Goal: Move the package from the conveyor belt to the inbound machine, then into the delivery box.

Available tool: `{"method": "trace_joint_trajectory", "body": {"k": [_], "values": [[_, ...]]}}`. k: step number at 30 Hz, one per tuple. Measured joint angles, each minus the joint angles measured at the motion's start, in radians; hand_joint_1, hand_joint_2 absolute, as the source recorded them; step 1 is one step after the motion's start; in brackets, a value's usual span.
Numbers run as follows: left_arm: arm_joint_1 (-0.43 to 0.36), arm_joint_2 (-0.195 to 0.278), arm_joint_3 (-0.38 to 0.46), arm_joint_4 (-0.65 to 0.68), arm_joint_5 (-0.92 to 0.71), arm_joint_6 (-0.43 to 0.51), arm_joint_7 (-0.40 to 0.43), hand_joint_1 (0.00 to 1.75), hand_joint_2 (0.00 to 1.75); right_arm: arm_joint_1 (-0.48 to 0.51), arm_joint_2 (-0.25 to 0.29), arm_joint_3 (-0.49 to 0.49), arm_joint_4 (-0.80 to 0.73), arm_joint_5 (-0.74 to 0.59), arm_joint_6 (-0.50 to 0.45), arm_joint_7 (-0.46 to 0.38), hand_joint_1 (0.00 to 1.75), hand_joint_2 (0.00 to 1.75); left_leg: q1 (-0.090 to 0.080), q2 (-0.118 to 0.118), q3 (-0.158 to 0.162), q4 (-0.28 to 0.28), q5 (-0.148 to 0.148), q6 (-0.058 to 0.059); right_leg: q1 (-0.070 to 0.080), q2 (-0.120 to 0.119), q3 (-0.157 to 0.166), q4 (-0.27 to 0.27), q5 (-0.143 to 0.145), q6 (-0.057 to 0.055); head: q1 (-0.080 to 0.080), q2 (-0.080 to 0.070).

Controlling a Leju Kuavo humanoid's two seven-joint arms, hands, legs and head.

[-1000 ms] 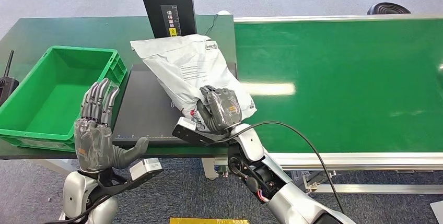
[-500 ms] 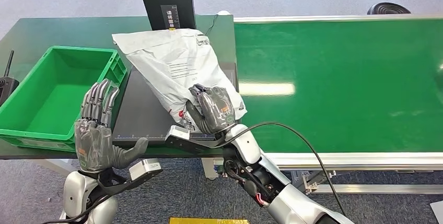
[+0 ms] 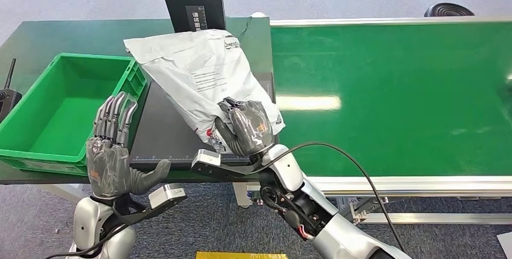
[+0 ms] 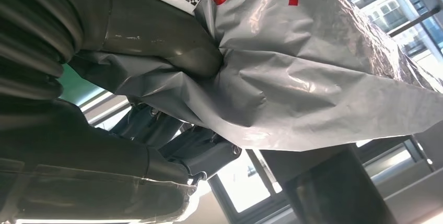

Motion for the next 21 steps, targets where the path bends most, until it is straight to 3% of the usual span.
{"method": "trace_joint_trajectory", "body": {"k": [3,4,7,21], "values": [[-0.004,0.001,-0.001,0.002,0.001,0.006,-0.001,0.0,0.0,-0.004,0.01,0.011,0.004,-0.002,0.024,-0.006,0.46,1.75,0.0,0.0,0.0,0.0,0.0,0.0,0.0,0.0,0.0,0.0,0.0,0.0,0.0,0.0],[-0.005,0.001,-0.001,0.002,0.002,0.008,-0.002,0.0,0.0,-0.007,0.016,0.016,0.009,-0.002,0.034,-0.006,0.06,1.31,0.0,0.0,0.0,0.0,0.0,0.0,0.001,0.0,0.0,0.0,0.0,0.0,0.0,0.0],[-0.011,0.002,-0.002,0.007,0.005,0.01,-0.004,0.0,0.0,-0.017,0.039,0.029,0.034,-0.01,0.046,-0.006,0.0,0.0,0.0,0.0,0.0,0.0,0.0,0.0,0.001,0.0,0.0,0.0,0.0,0.0,0.0,0.0],[-0.025,0.005,-0.006,0.022,0.016,0.013,-0.006,0.0,0.0,-0.035,0.073,0.052,0.123,-0.056,0.028,-0.01,0.0,0.0,0.0,0.0,0.0,0.0,0.0,0.0,0.001,0.0,0.0,0.0,0.0,0.0,0.0,0.0]]}}
